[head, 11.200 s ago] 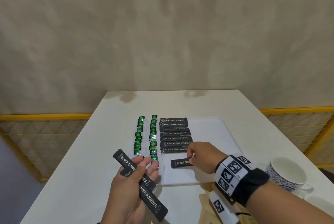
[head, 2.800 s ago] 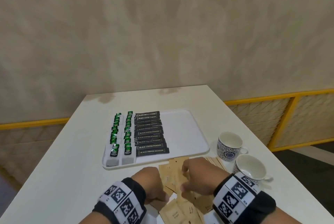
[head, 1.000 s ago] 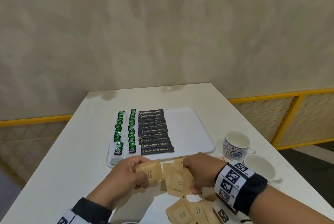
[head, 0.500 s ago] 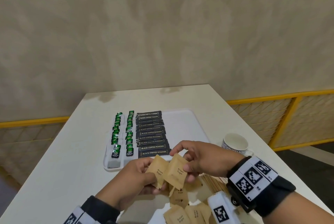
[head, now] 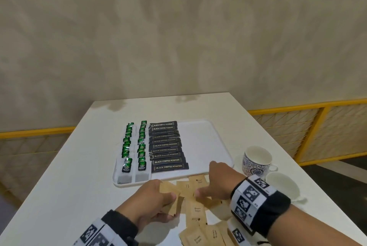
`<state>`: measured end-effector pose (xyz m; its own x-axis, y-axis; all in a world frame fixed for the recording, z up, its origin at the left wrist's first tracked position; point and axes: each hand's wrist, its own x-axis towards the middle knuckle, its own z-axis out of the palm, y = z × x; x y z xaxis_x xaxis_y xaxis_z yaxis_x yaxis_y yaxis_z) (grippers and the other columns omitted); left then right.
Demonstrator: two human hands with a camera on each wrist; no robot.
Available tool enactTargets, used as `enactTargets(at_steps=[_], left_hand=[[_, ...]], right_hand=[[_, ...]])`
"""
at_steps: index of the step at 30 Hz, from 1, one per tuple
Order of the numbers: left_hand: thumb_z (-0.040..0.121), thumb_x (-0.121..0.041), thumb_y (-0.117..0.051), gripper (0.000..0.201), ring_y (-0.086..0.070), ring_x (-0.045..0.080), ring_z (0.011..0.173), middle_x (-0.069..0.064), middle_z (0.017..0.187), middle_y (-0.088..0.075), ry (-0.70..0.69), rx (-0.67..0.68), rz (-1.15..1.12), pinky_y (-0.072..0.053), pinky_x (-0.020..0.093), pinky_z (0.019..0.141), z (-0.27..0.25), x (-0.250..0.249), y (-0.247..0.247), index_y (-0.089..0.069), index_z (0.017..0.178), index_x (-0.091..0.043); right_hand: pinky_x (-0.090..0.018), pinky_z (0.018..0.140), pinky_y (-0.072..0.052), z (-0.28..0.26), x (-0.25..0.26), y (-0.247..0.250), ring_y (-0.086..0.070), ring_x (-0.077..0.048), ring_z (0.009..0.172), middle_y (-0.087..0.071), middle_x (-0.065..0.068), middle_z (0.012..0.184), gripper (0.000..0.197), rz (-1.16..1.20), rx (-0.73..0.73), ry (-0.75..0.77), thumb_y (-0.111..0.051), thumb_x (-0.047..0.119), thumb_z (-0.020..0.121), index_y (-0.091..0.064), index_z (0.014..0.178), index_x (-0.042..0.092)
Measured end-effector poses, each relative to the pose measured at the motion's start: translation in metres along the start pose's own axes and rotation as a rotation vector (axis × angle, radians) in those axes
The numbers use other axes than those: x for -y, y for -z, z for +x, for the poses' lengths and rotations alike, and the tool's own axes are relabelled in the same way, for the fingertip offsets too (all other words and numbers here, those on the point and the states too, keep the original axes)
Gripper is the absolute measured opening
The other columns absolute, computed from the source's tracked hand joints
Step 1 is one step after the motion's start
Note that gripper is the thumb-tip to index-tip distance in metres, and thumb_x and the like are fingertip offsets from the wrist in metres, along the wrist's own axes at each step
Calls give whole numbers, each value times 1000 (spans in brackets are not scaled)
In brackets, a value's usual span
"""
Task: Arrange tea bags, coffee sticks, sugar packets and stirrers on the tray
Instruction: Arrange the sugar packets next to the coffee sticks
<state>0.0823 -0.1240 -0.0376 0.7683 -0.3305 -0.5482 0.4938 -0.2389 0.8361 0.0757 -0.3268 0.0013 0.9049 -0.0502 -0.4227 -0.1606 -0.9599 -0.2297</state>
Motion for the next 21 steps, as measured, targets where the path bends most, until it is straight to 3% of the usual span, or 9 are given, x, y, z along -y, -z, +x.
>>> enactTargets(at_steps=[4, 6, 8, 10, 12, 14, 16, 18, 21], left_hand=[[89, -4, -59, 17, -67, 24, 76, 15, 95, -72, 46, -46, 83, -55, 31, 63, 14, 2, -18, -60, 106, -6], [88, -3, -60, 15, -67, 22, 68, 11, 88, -71, 61, -38, 126, -53, 29, 58, 17, -1, -28, -61, 102, -8], [84, -8, -66, 24, -65, 21, 68, 12, 97, -66, 53, -64, 192, -50, 28, 54, 23, -1, -36, -61, 107, -8], [75, -23, -72, 39, -63, 24, 92, 10, 118, -55, 46, -164, 446, -54, 28, 64, 29, -2, -43, -61, 111, -13], [77, -35, -70, 42, -48, 24, 115, 5, 126, -40, 31, -255, 791, -48, 28, 84, 26, -7, -50, -60, 114, -18], [83, -38, -65, 35, -39, 24, 119, 6, 127, -33, -3, -282, 928, -42, 27, 92, 26, -10, -55, -58, 113, -20], [85, -36, -65, 29, -38, 24, 120, 6, 126, -32, -16, -273, 966, -40, 25, 90, 27, -11, -58, -58, 110, -22], [81, -32, -70, 19, -42, 24, 115, 4, 120, -36, -11, -275, 915, -42, 24, 85, 28, -11, -57, -57, 92, -25], [72, -27, -77, 29, -48, 24, 108, 4, 109, -53, -11, -298, 846, -45, 26, 76, 29, -11, -52, -49, 69, -25]], right_hand=[[-24, 81, -44, 8, 6, -19, -54, -19, 112, -48, -4, 125, 73, 47, -25, -55, -75, 48, 75, -40, 127, 12], [-24, 80, -45, 12, 9, -19, -56, -19, 109, -51, -5, 122, 62, 75, -55, -67, -74, 41, 78, -44, 124, 11], [-23, 77, -46, 14, 10, -17, -58, -17, 99, -55, -3, 110, 49, 62, -66, -66, -74, 35, 80, -50, 115, 10], [-23, 75, -48, 17, 9, -13, -56, -15, 87, -57, -2, 97, 35, 41, -44, -51, -73, 30, 81, -54, 103, 11], [-23, 80, -50, 19, 10, -11, -57, -16, 88, -60, -3, 97, 30, -5, 1, -37, -72, 29, 83, -55, 100, 12], [-24, 85, -49, 23, 12, -11, -61, -17, 98, -57, -3, 97, 27, -80, 32, -27, -70, 29, 84, -54, 99, 13], [-24, 85, -48, 28, 14, -14, -60, -18, 98, -53, -1, 89, 22, -117, 51, -24, -68, 26, 85, -56, 95, 12], [-24, 75, -47, 34, 16, -17, -55, -18, 83, -47, 0, 76, 22, -120, 57, -28, -67, 24, 85, -50, 77, 12], [-21, 53, -35, 41, 17, -21, -45, -17, 62, -43, -2, 66, 33, -152, 110, -21, -63, 25, 86, -43, 63, 11]])
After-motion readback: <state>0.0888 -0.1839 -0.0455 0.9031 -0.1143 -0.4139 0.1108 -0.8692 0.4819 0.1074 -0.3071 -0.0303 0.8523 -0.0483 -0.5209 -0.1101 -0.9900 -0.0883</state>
